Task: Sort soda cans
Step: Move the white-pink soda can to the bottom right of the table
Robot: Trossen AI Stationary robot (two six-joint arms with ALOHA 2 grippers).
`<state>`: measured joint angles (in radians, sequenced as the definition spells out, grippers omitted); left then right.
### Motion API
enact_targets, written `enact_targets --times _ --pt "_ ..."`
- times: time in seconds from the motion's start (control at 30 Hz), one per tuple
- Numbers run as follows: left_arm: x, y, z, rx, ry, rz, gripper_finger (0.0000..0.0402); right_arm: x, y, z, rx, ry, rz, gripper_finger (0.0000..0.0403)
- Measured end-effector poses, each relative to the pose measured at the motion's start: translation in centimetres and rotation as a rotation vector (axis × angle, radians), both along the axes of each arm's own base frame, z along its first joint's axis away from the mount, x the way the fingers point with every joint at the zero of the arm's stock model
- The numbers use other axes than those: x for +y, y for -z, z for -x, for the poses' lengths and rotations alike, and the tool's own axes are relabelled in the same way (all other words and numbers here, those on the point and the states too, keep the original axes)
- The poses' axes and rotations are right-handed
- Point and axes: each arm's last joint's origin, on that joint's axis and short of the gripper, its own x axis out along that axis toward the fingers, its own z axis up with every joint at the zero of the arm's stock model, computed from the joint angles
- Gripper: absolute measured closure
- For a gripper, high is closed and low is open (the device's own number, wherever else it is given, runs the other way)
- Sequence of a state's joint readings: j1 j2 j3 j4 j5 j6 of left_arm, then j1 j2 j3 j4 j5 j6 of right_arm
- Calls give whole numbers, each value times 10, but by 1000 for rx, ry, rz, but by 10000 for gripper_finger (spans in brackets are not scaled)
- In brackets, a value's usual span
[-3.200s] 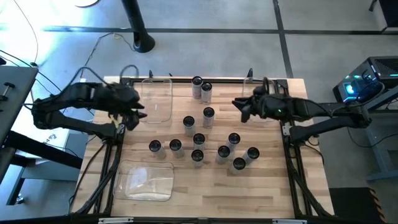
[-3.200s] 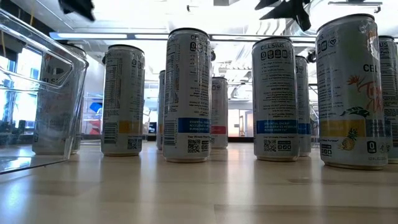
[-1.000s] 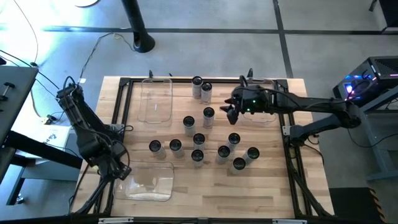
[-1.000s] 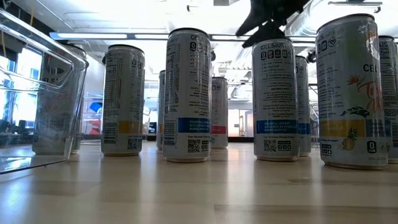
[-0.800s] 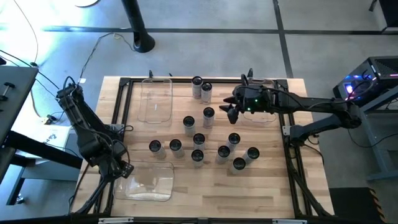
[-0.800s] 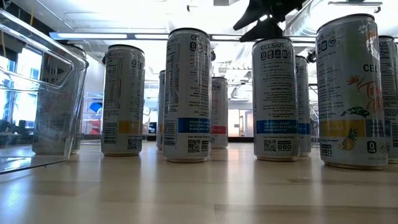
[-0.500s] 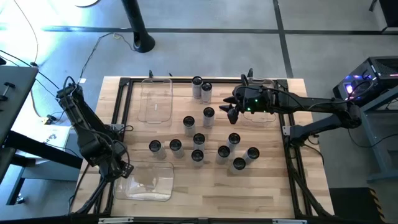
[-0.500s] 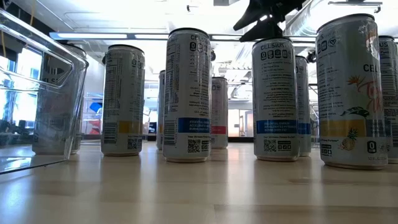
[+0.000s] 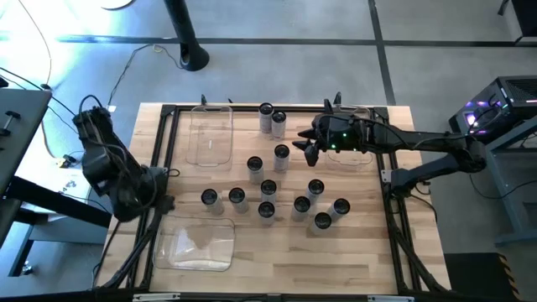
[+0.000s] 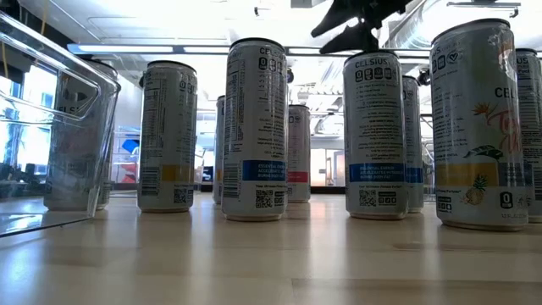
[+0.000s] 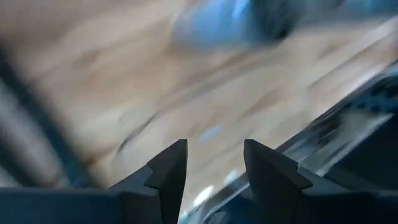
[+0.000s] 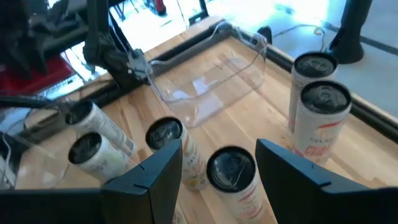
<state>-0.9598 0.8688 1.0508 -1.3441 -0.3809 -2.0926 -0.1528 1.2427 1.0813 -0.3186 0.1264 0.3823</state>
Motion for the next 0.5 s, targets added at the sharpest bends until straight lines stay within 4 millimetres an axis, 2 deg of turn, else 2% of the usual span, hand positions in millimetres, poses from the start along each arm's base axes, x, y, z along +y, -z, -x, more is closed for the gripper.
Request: enact_targets --times 0.17,0.37,0.5 --pt "15 -7 -1 -185 -83 -102 250 -2 5 -11 -17 -11 12 204" --pt "24 -10 -10 -246 -125 -209 250 -10 21 -29 -2 44 -75 204" --pt "32 -12 -17 -295 -191 -306 250 -14 17 -41 35 28 -44 204"
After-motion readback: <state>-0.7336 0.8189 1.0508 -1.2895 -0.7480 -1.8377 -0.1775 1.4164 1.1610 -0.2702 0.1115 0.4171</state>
